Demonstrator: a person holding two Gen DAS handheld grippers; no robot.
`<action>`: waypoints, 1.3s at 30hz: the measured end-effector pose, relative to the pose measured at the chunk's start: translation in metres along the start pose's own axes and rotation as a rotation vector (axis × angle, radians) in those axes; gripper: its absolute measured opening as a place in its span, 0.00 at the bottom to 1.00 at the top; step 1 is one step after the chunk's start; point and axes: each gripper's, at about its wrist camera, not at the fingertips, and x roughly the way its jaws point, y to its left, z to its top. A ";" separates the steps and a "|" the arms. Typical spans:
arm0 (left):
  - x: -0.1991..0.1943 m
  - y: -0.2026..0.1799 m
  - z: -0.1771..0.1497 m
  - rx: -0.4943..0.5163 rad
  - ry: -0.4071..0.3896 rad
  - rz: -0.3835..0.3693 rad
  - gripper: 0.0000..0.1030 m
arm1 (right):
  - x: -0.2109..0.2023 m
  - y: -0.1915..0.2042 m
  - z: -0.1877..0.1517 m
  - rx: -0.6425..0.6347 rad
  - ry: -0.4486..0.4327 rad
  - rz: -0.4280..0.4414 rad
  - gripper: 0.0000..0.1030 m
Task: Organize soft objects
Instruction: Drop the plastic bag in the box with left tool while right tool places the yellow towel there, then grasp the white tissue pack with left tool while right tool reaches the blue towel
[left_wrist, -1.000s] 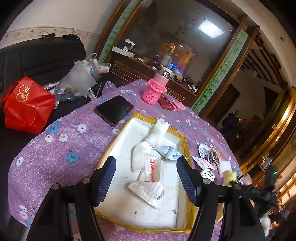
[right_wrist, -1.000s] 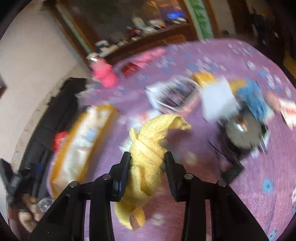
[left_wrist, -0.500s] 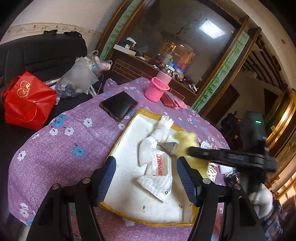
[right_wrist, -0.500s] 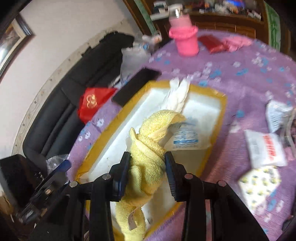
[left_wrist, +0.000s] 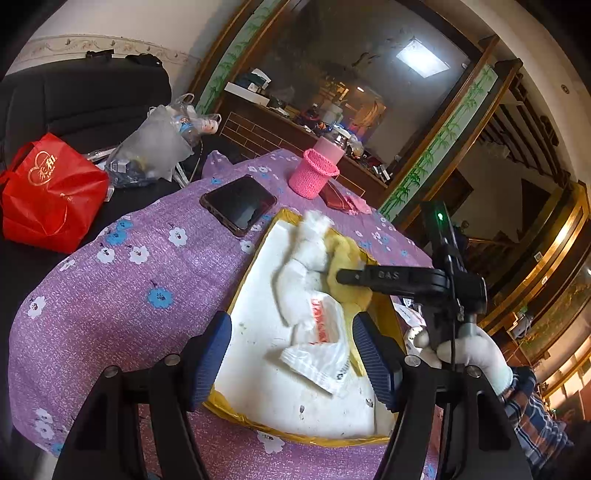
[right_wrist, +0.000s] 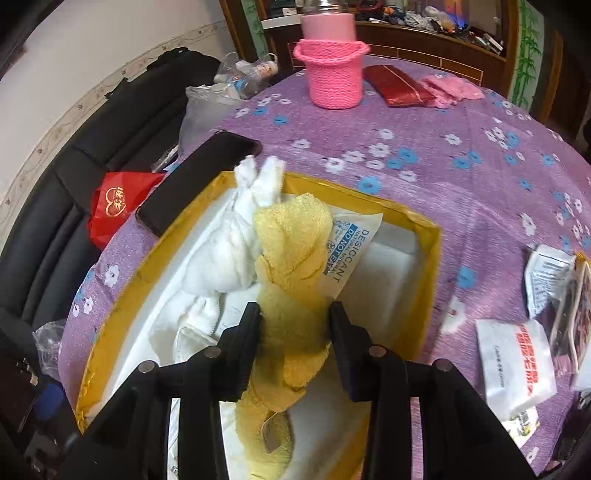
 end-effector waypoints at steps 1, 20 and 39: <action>-0.001 -0.001 0.000 0.003 0.001 0.000 0.69 | 0.002 0.003 0.000 -0.008 0.010 -0.006 0.39; -0.004 -0.076 -0.010 0.139 0.041 -0.044 0.78 | -0.184 -0.109 -0.099 0.039 -0.416 -0.101 0.79; 0.113 -0.236 -0.068 0.495 0.318 0.019 0.78 | -0.194 -0.342 -0.168 0.473 -0.524 -0.172 0.81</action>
